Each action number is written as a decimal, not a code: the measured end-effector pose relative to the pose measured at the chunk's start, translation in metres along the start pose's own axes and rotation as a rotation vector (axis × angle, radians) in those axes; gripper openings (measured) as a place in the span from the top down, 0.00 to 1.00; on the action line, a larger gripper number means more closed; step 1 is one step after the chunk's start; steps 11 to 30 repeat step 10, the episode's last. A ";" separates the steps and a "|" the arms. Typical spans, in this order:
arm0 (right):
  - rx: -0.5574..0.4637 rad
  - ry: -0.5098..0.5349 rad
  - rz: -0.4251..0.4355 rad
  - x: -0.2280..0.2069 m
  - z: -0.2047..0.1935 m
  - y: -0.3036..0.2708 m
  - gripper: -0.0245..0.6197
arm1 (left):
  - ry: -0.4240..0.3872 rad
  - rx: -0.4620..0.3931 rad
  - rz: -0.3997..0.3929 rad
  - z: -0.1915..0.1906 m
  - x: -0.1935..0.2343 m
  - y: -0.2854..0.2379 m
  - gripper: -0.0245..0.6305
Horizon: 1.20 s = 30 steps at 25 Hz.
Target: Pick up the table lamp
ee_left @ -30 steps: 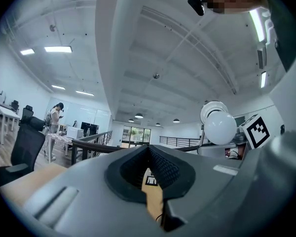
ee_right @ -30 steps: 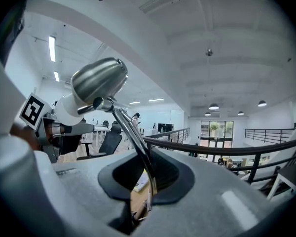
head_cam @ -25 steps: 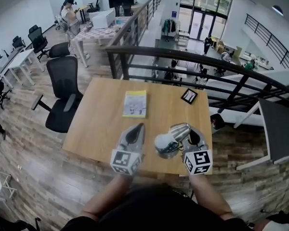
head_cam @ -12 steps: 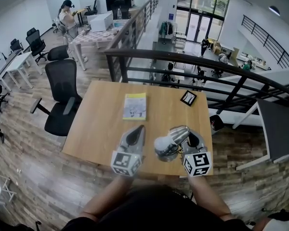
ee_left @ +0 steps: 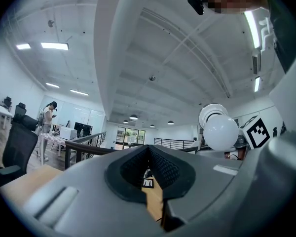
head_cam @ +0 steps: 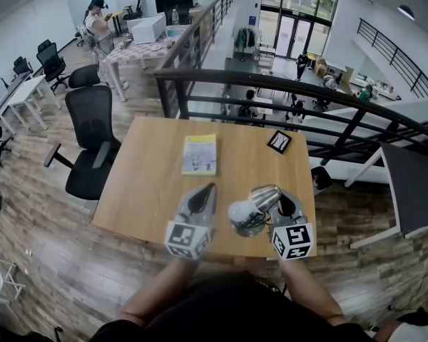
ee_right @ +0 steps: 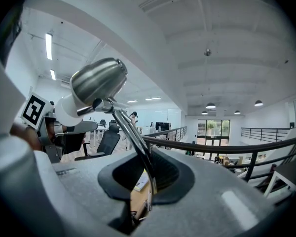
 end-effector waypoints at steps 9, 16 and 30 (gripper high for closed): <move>0.003 0.003 -0.003 0.000 -0.002 0.000 0.90 | 0.004 0.004 -0.004 -0.004 0.001 0.000 0.96; 0.003 0.003 -0.004 0.000 -0.003 0.000 0.90 | 0.005 0.006 -0.002 -0.005 0.001 0.001 0.96; 0.003 0.003 -0.004 0.000 -0.003 0.000 0.90 | 0.005 0.006 -0.002 -0.005 0.001 0.001 0.96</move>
Point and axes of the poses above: the fingertips, and each gripper's own axes: y backward along the fingers, x to its left, z out of its top, the point moved 10 cm from there along y, backward along the fingers, and after that the axes turned 10 degrees about -x, right-handed, at the moved point
